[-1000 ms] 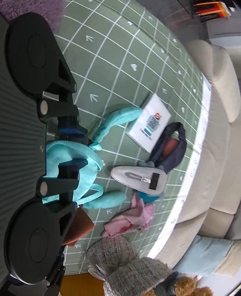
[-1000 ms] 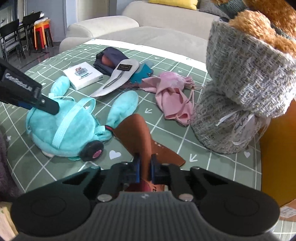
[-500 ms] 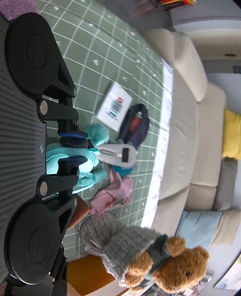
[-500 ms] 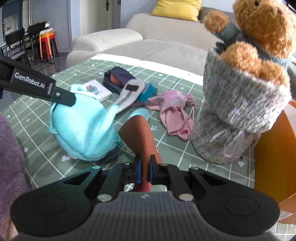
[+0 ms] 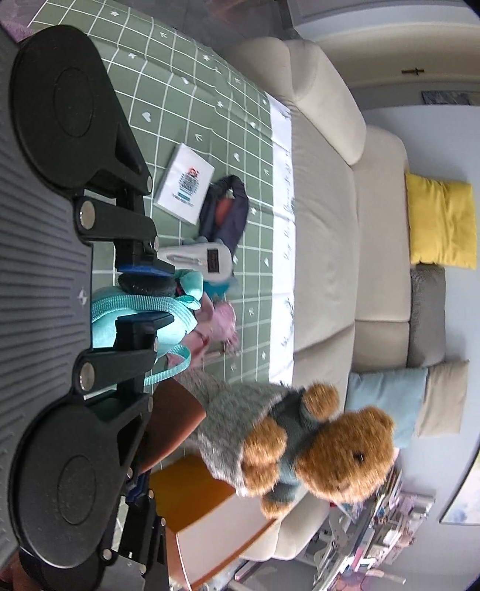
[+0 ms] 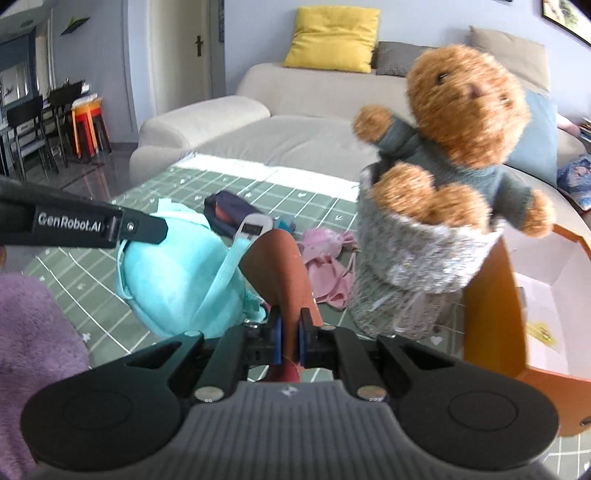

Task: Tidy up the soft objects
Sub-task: 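Lift and carry the felt and teal bag toward the orange box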

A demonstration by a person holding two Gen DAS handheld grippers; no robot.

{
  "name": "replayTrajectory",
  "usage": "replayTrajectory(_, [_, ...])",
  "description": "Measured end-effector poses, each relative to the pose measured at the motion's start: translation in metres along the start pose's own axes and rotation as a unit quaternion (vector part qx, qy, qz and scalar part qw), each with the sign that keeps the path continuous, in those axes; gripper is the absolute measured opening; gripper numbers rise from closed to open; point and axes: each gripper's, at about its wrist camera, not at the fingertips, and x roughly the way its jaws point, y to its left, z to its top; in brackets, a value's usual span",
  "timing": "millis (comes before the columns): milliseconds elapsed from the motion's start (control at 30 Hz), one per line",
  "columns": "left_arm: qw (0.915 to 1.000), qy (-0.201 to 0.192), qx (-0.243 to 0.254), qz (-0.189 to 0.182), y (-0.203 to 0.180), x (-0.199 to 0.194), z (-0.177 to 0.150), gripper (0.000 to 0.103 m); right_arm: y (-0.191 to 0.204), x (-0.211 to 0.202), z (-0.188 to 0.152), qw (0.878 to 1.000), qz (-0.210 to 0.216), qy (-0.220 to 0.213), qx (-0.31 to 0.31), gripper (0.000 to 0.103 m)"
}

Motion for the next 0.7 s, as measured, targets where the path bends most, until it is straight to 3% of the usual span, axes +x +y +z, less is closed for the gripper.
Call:
replayTrajectory(400, [0.9964,-0.017,0.042,-0.072,-0.049,-0.035,0.021,0.022,-0.043,-0.085,-0.006,0.998,-0.037,-0.029,0.046,0.006])
replayTrajectory(700, [0.9830,-0.040,0.101,-0.148,-0.115,-0.050,0.048,0.022,-0.091,-0.134,-0.015,0.990,-0.095,-0.049,0.094,0.006])
